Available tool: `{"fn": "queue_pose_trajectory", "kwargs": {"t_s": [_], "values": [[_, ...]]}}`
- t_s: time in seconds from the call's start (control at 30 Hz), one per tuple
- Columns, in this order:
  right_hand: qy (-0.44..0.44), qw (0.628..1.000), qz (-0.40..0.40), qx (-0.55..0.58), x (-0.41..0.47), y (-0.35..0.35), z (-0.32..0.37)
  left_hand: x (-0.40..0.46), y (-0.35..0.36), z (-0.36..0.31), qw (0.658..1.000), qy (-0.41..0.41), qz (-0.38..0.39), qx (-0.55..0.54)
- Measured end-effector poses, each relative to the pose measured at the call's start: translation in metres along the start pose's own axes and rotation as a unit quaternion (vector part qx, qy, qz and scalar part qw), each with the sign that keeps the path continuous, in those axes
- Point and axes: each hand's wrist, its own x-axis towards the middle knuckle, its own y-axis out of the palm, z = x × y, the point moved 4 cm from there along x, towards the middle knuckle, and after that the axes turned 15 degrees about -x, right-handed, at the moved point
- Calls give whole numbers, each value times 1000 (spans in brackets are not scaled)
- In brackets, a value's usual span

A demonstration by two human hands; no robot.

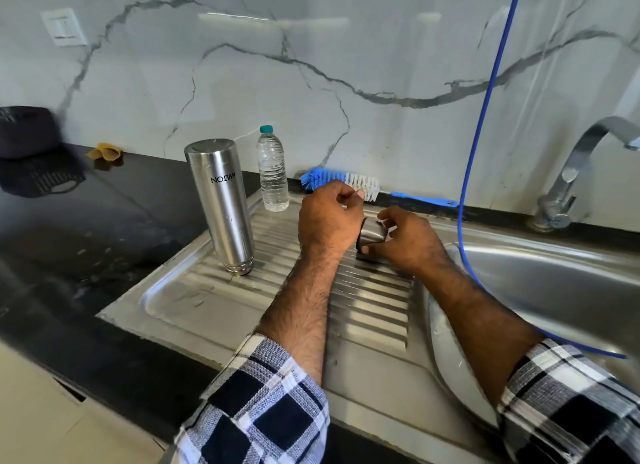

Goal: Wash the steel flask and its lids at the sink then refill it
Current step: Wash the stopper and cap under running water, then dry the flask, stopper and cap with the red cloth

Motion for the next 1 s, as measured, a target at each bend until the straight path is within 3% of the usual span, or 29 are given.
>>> {"fn": "queue_pose_trajectory", "kwargs": {"t_s": [0.47, 0.7, 0.83, 1.0], "values": [[-3, 1000, 7, -21, -5, -4, -2, -2, 6, 1, 999, 9, 31, 11], [1, 1000, -1, 3, -13, -40, -1, -9, 11, -6, 999, 28, 44, -8], [2, 996, 46, -71, -49, -75, -20, -25, 24, -19, 993, 48, 106, -19], [104, 984, 22, -141, -126, -121, -92, -86, 81, -62, 962, 100, 254, 25]]}}
